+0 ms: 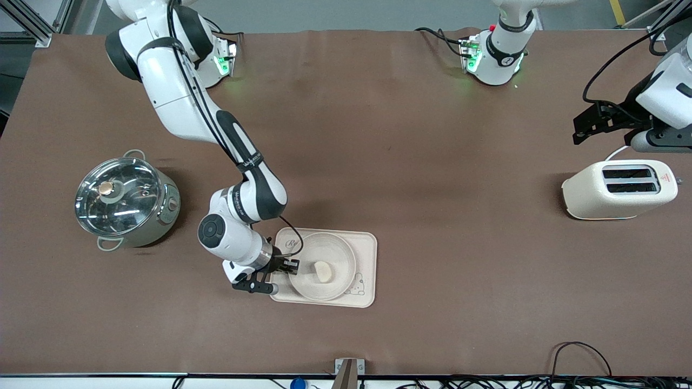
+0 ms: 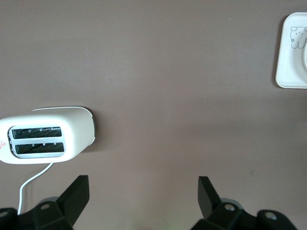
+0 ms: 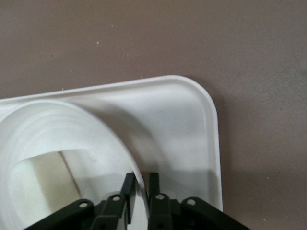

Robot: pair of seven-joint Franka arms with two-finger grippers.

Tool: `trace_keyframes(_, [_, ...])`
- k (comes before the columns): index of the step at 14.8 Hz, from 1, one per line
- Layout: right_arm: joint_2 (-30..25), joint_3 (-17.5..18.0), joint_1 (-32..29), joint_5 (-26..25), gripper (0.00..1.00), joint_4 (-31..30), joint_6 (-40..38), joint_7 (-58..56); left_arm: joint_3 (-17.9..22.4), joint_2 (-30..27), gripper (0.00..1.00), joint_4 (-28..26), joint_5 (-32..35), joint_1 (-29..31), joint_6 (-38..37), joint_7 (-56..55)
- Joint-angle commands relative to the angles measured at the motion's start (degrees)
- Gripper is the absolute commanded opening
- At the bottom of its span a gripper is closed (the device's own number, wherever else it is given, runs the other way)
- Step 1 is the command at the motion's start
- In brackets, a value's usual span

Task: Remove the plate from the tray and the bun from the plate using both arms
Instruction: 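Lift the plate off the tray and set it beyond the tray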

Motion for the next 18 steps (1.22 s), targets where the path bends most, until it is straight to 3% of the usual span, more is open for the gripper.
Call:
trace_keyframes(1, [0.12,0.28,-0.85,0.99,0.00,1.50,-1.82,-0.84,-0.23,0.18,1.00,1.10,0.62,0.05,-0.16,0.48])
trace_keyframes(3, [-2.16,0.45,-0.94,1.86,0.00,1.50,-5.43,-0.84,-0.23,0.27,1.00,1.10,0.71,0.05,-0.16,0.13])
trace_keyframes(6, [-7.60,4.75,-3.22,2.92,0.00,-2.26,-8.86,-3.20,-0.23,0.09,1.00,1.10,0.62,0.05,-0.16,0.56])
trace_keyframes(8, [-12.25,7.91,-5.07,3.01,0.00,-10.49,-5.64,-7.32,-0.23,0.18,1.00,1.10,0.62,0.05,-0.16,0.21])
trace_keyframes(10, [-18.58,11.68,-7.61,3.62,0.00,-23.84,3.22,-13.64,-0.23,0.01,1.00,1.10,0.53,0.05,-0.25,0.56])
trace_keyframes(13, [-25.44,23.00,-15.94,5.03,0.00,-39.76,10.26,-16.75,-0.23,0.18,1.00,1.01,0.62,0.05,-0.25,0.48])
trace_keyframes(16, [-26.43,38.38,-27.98,5.03,0.00,-54.01,24.05,-20.08,-0.14,0.18,1.00,1.10,0.71,0.14,-0.16,0.56])
trace_keyframes(18, [-25.82,40.53,-29.42,5.03,0.00,-56.76,27.33,-21.05,-0.14,0.27,1.00,1.01,0.71,0.14,-0.16,0.56])
